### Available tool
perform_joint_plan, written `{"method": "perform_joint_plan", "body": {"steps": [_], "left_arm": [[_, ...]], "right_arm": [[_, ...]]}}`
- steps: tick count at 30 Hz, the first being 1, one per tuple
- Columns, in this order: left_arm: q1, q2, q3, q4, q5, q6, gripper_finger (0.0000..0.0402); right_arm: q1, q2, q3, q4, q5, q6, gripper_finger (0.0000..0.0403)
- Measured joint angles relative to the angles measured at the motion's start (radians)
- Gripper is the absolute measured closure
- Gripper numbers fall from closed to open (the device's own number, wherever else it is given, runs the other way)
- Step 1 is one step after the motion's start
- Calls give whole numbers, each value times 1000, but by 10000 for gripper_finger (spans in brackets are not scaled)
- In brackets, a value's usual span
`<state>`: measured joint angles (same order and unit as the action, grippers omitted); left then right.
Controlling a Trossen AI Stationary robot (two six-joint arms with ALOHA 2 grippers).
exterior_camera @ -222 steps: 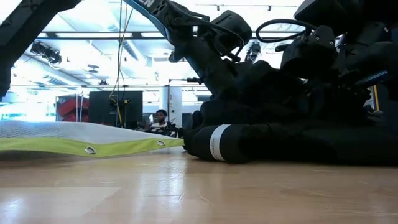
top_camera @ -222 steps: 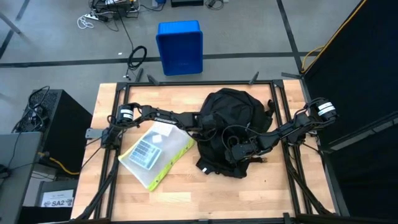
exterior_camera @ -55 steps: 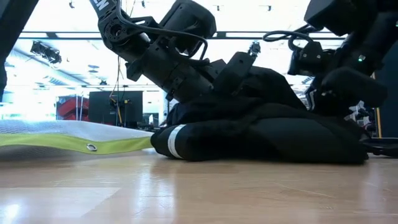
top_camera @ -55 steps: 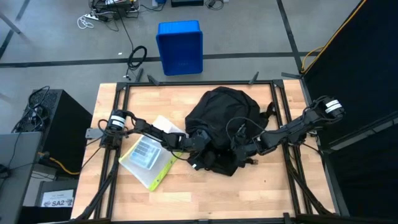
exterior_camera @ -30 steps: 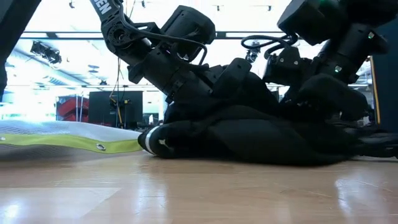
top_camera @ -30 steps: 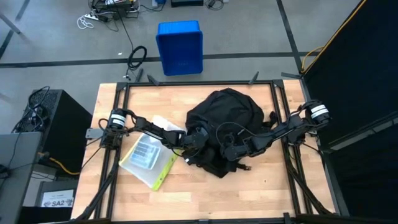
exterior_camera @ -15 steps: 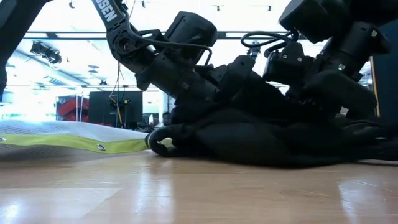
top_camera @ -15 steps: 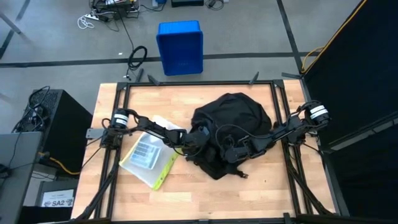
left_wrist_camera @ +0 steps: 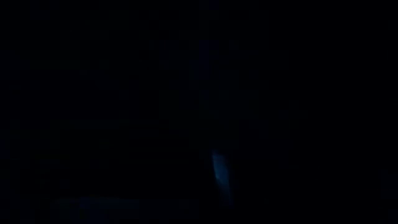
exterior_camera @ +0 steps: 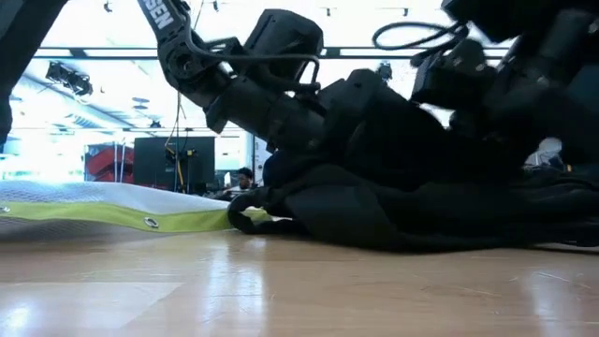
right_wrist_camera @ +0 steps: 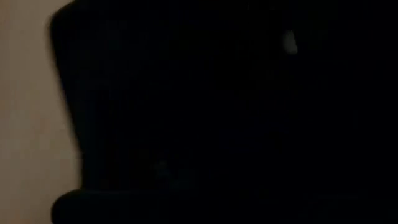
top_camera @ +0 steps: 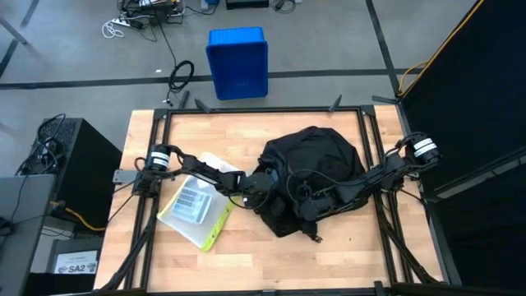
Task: Unpack backpack
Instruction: Remove the blue cellphone from the black backpack
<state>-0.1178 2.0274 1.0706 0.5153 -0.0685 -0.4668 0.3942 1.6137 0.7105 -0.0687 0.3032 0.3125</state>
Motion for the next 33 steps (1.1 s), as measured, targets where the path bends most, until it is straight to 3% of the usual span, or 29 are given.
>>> {"method": "perform_joint_plan", "body": {"steps": [9,18,28,33], "left_arm": [[-67,-108,-1,-117,-68,97,399],[-140,-199,-1,-231,-204,105,399],[-251,-440,1,-562,-285,108,401],[-330,-571,5,-761,-380,54,401]], "right_arm": [[86,-141,-3,-84,101,46,403],[77,-159,-3,-155,168,68,403],[41,-160,-3,-192,213,80,403],[26,-160,-4,-234,218,109,401]]}}
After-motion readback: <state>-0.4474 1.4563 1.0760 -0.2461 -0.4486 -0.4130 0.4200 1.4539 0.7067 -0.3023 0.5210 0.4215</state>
